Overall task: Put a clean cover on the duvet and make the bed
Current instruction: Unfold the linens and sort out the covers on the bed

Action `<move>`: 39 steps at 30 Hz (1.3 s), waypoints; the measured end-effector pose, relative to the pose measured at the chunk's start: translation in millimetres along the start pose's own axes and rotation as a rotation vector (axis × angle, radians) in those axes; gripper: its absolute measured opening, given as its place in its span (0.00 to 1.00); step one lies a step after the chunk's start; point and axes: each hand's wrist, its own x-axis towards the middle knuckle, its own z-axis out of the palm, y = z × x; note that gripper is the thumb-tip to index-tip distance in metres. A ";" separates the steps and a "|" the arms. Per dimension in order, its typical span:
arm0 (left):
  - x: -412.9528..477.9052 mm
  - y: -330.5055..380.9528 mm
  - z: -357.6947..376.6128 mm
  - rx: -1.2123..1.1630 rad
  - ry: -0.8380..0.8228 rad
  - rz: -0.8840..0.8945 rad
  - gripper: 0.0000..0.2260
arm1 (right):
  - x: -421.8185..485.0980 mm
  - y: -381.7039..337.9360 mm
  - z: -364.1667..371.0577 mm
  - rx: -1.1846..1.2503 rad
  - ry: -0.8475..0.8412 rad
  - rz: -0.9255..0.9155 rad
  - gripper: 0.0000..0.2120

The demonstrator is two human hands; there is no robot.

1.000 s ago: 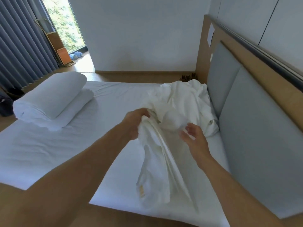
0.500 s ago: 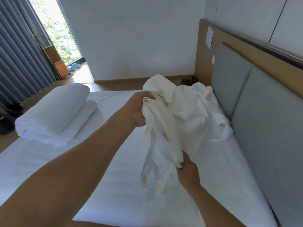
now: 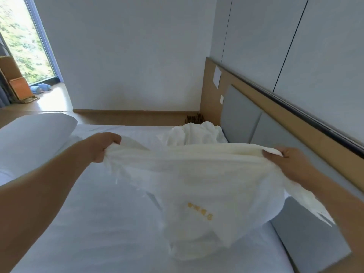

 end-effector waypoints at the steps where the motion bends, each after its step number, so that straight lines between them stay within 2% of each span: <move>1: -1.2 2.2 -6.6 -0.008 -0.008 0.018 0.06 | -8.1 -1.5 2.1 0.035 0.021 0.021 0.15; 4: -4.3 3.4 -12.0 0.032 0.074 0.139 0.05 | -28.0 -20.7 17.5 0.090 -0.029 -0.007 0.09; 5: -6.7 1.0 -10.0 0.000 0.050 0.145 0.06 | -33.4 -30.3 26.4 0.086 -0.098 -0.017 0.10; 7: -18.8 -7.0 3.8 -0.067 -0.120 0.161 0.08 | -37.9 -48.0 50.2 0.060 -0.240 -0.018 0.13; 8: -26.3 -13.1 14.2 -0.028 -0.228 0.196 0.15 | -36.9 -56.1 64.5 0.063 -0.274 -0.017 0.17; 9: -36.2 -19.8 26.9 0.051 -0.318 0.218 0.26 | -35.6 -65.0 79.0 0.091 -0.291 -0.011 0.22; 11: -54.3 -35.5 57.5 0.091 -0.515 0.191 0.48 | -33.4 -85.1 106.3 0.175 -0.308 0.004 0.22; 12: -64.9 -42.5 72.9 0.169 -0.578 0.245 0.53 | -32.1 -95.1 118.3 0.219 -0.319 0.009 0.19; 13: -73.7 -49.0 88.0 0.301 -0.648 0.327 0.54 | -31.3 -104.1 128.4 0.250 -0.325 0.016 0.19; 14: -81.9 -57.1 102.9 0.436 -0.685 0.402 0.51 | -30.5 -110.9 138.1 0.263 -0.317 0.023 0.20; 15: -83.0 -65.9 111.1 0.536 -0.683 0.460 0.44 | -30.4 -116.3 146.7 0.269 -0.301 0.023 0.19; 18: -78.5 -71.3 114.4 0.752 -0.393 0.592 0.22 | -31.9 -125.1 157.6 0.291 -0.289 -0.001 0.16; 20: -66.5 -64.4 98.3 0.964 -0.296 0.690 0.13 | -31.8 -120.4 148.0 0.265 -0.369 -0.046 0.19; 24: -46.3 -41.4 57.3 1.075 -0.329 0.751 0.20 | -26.2 -98.1 115.8 -0.145 -0.526 -0.100 0.11; 26: -37.4 -27.2 38.9 1.133 -0.279 0.768 0.16 | -16.3 -79.1 100.1 -0.304 -0.462 -0.093 0.11; 28: -23.0 -20.5 12.0 1.168 -0.164 0.712 0.12 | -6.9 -53.1 78.3 -0.275 -0.295 -0.033 0.11; 31: -0.9 -20.6 -30.0 1.004 0.060 0.532 0.09 | 2.5 -22.6 44.1 0.019 0.007 0.107 0.06; 33: 2.2 -21.2 -31.9 0.821 0.208 0.425 0.06 | 9.1 -23.8 38.9 0.147 0.085 0.109 0.03; 36: -5.4 -12.8 3.5 0.594 0.228 0.343 0.06 | 17.7 -51.2 52.7 0.307 -0.018 0.093 0.03; 37: -7.9 -9.0 17.8 0.497 0.185 0.311 0.08 | 18.1 -62.0 58.0 0.400 -0.066 0.120 0.05; 39: -12.8 -2.5 41.1 0.324 0.038 0.240 0.17 | 17.8 -78.8 68.3 0.569 -0.144 0.173 0.06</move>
